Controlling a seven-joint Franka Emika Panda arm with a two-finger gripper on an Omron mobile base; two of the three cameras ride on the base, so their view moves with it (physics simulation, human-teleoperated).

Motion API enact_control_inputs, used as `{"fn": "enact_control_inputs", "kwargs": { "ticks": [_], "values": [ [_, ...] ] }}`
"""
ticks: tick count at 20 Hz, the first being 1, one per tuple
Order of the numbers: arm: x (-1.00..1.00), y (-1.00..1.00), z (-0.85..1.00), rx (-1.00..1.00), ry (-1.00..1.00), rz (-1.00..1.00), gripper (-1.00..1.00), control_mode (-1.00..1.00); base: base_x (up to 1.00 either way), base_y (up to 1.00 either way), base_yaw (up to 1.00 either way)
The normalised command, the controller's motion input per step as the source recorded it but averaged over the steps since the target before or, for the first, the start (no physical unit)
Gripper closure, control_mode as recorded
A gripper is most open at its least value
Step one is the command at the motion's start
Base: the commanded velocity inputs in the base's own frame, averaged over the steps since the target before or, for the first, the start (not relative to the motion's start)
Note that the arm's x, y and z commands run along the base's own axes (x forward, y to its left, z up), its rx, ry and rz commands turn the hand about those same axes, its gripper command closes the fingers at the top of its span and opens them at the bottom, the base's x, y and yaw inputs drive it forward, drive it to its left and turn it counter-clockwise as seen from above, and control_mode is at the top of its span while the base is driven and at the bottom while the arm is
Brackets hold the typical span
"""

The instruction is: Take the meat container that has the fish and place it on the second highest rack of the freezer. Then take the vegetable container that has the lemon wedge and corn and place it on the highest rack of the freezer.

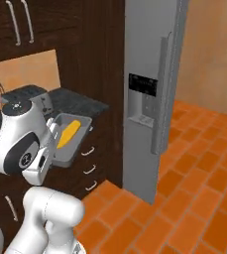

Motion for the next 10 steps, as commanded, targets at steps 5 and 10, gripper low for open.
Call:
{"fn": "enact_control_inputs", "kwargs": {
  "ticks": [5,10],
  "values": [
    [0.00,0.00,0.00,0.00,0.00,0.00,1.00,1.00,-0.16,0.05,-0.99],
    [0.00,0.00,0.00,0.00,0.00,0.00,1.00,1.00,-0.04,0.02,-0.91]
  ]
}}
